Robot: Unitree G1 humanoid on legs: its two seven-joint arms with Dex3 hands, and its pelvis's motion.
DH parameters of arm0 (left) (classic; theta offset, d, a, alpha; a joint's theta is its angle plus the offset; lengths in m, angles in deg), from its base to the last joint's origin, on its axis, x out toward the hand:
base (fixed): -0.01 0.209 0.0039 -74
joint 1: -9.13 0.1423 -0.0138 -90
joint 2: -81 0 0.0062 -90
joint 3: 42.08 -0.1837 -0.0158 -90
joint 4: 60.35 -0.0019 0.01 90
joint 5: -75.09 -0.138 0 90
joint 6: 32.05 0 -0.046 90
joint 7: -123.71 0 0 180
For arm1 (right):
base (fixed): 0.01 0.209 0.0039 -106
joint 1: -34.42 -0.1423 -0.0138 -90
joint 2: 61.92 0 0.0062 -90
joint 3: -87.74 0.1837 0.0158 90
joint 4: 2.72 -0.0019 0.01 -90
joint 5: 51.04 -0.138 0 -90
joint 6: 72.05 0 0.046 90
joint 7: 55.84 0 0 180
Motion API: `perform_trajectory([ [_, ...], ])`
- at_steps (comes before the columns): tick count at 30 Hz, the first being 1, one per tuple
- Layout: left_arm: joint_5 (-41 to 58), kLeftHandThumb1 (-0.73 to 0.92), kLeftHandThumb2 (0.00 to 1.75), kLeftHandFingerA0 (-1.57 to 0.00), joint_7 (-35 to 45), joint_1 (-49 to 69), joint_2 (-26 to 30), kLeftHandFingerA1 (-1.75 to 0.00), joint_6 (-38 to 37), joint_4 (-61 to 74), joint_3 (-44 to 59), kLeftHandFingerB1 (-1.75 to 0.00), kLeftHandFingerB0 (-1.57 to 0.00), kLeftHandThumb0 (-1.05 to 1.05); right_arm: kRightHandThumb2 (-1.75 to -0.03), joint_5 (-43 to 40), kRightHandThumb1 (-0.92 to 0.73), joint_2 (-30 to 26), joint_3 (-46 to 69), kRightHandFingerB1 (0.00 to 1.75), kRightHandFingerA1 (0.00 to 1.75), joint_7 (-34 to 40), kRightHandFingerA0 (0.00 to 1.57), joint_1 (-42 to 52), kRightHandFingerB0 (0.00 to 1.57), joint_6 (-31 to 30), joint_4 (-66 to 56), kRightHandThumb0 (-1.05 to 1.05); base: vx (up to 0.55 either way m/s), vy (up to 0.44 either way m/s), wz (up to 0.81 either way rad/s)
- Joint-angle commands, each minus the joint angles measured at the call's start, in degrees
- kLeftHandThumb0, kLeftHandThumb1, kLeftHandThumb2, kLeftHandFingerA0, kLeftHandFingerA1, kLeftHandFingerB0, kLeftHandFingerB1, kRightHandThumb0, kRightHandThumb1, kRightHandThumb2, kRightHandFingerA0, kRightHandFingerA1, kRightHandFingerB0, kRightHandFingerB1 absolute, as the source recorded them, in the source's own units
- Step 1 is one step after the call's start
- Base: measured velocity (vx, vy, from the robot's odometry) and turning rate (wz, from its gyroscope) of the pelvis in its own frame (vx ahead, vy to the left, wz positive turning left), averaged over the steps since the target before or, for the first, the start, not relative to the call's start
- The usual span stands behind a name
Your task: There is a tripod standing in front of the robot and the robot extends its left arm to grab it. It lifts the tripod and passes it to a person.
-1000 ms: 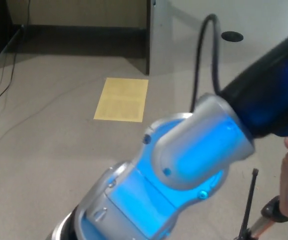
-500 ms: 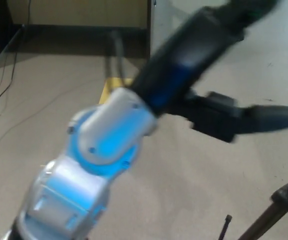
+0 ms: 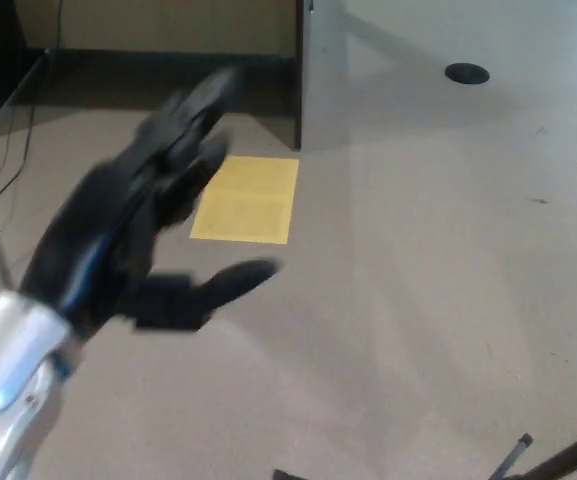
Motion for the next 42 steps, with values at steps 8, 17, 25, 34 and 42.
perform_trajectory([
  [8,-5.61,0.37,0.69,0.00,-0.47,22.41,6.37,-0.13,-28.07,-35.67,9.63,0.00,0.00,-0.57,-0.62,-0.71,-0.72,-1.82,0.71,0.35,0.42,-0.92,0.62,2.89,0.42,0.98,-0.42,-0.41,0.00,0.000,0.00],
  [17,-9.98,0.35,0.88,-0.08,-8.05,21.29,9.45,-0.50,-33.10,-60.92,7.86,-0.49,-0.06,-0.21,-0.61,0.02,-0.73,-0.84,0.04,0.35,0.43,0.17,0.63,2.86,0.43,0.43,0.15,-0.41,0.00,0.000,0.00],
  [25,-19.38,0.57,0.57,-0.46,-11.40,15.07,17.15,-0.40,-32.95,-76.48,-2.60,-0.34,-0.35,-0.40,-0.62,-0.30,-0.75,-0.36,0.42,0.35,0.42,0.25,0.63,1.76,0.43,-1.03,0.64,-0.41,0.00,0.000,0.00],
  [34,-20.39,0.61,0.58,-0.68,-15.25,13.70,19.83,-0.67,-33.68,-80.87,-8.75,-0.33,-0.32,-0.30,-0.62,0.41,-0.74,-0.43,-0.17,0.35,0.42,0.66,0.64,1.54,0.44,-0.97,1.14,-0.41,0.00,0.000,0.00],
  [42,-19.95,0.59,0.58,-0.57,-17.32,13.18,18.69,-0.44,-38.26,-87.39,-10.12,-0.32,-0.32,-0.33,-0.62,0.98,-0.74,-1.13,-0.73,0.35,0.43,0.86,0.63,2.89,0.43,0.04,1.42,-0.41,0.00,0.000,0.00],
])
